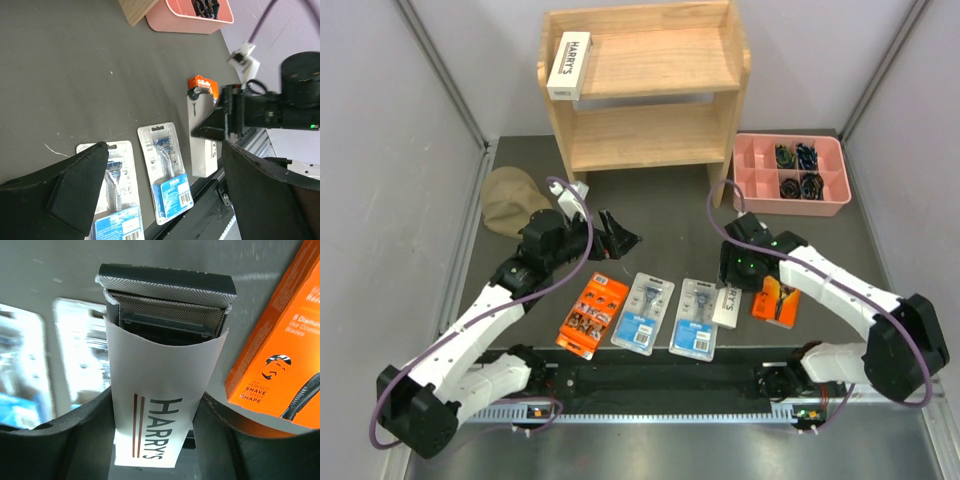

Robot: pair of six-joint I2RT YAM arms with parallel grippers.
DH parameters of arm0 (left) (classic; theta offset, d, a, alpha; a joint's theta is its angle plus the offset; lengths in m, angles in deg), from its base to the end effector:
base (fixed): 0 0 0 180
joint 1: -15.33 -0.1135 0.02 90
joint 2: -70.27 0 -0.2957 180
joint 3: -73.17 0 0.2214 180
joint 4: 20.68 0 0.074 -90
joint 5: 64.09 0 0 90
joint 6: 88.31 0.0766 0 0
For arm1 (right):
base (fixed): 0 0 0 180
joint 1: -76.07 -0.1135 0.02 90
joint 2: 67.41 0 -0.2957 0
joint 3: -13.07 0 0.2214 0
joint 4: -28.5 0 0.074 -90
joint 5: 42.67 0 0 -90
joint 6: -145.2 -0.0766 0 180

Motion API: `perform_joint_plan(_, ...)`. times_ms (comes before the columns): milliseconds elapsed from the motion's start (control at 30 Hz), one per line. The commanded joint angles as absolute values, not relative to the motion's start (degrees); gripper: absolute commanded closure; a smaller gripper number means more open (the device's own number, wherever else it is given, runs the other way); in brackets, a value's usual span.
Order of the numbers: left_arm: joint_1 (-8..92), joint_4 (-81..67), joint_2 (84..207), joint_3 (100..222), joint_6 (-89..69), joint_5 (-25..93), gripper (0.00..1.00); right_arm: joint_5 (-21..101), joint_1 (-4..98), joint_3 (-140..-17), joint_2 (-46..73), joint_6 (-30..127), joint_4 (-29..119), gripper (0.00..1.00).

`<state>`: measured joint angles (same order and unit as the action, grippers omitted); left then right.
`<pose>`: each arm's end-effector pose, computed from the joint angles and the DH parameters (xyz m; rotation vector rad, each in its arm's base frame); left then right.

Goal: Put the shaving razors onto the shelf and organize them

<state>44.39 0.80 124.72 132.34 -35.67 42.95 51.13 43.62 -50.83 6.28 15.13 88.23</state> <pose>0.1724 -0.1215 0.3298 0.0767 1.9926 -1.0551 0.1780 0.1072 0.2187 0.2032 2.7987 0.2247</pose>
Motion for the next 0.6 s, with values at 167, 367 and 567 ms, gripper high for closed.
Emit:
perform_joint_plan(167, 44.77, -1.62, 123.09, 133.63, -35.22, 44.10, 0.01, 55.41, 43.90, -59.86, -3.50, 13.37, 87.48, 0.46)
perform_joint_plan(367, 46.18, -4.43, 123.62, 133.81, -36.72, 45.07, 0.01, 56.04, 43.90, -60.39, -10.09, 8.98, 82.99, 0.44)
perform_joint_plan(567, 50.74, -6.98, 125.63, 135.47, -36.72, 44.55, 0.01, 54.46, 43.90, -57.85, -14.32, 4.15, 75.26, 0.44)
